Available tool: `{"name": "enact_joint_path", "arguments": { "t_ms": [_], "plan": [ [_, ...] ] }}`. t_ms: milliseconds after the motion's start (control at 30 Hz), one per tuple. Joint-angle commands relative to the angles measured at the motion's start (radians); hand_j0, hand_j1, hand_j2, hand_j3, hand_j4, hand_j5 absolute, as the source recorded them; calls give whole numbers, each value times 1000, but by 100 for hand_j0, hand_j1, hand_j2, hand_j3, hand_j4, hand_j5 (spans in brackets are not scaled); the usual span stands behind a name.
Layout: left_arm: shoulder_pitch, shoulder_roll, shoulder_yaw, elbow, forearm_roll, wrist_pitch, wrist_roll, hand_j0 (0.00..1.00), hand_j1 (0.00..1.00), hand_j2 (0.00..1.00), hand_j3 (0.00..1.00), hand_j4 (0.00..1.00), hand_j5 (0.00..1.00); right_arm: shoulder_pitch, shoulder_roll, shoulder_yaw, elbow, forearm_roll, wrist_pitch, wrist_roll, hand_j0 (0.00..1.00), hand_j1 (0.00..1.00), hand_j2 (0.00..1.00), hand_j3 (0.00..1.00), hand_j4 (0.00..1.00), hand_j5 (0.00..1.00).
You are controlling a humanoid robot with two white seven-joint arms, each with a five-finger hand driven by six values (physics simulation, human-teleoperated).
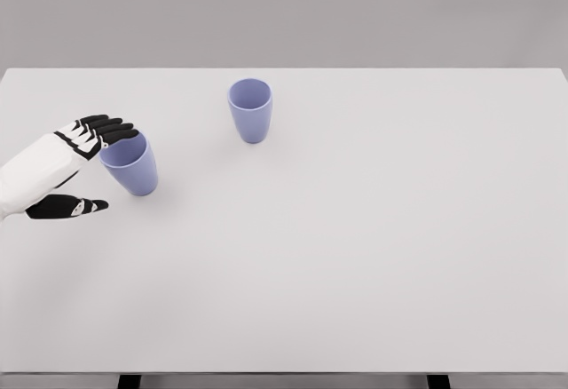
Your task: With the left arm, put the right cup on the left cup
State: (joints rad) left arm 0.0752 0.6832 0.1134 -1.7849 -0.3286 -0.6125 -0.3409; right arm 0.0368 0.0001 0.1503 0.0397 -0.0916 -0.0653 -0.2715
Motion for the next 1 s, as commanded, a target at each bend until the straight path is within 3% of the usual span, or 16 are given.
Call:
{"name": "enact_joint_path", "arguments": {
  "t_ms": [0,367,567,767,967],
  "plan": [
    [0,1,0,1,6,2,0,100,100,100,100,100,100,0,0,0,0,0,-1,0,100,100,100,100,100,100],
    [-15,10,3,-2,48,2,6,100,100,100,100,100,100,0,0,0,0,0,-1,0,100,100,100,100,100,100],
    [-25,150,-43,-16,181,2,5,100,100,100,100,100,100,0,0,0,0,0,1,0,100,100,100,100,100,100],
    [-205,246,-202,-16,244,2,3,100,100,100,100,100,100,0,0,0,0,1,-1,0,100,100,100,100,100,100],
    [-348,243,-282,-17,244,2,-41,100,100,100,100,100,100,0,0,0,0,0,1,0,100,100,100,100,100,100]
  ]
}}
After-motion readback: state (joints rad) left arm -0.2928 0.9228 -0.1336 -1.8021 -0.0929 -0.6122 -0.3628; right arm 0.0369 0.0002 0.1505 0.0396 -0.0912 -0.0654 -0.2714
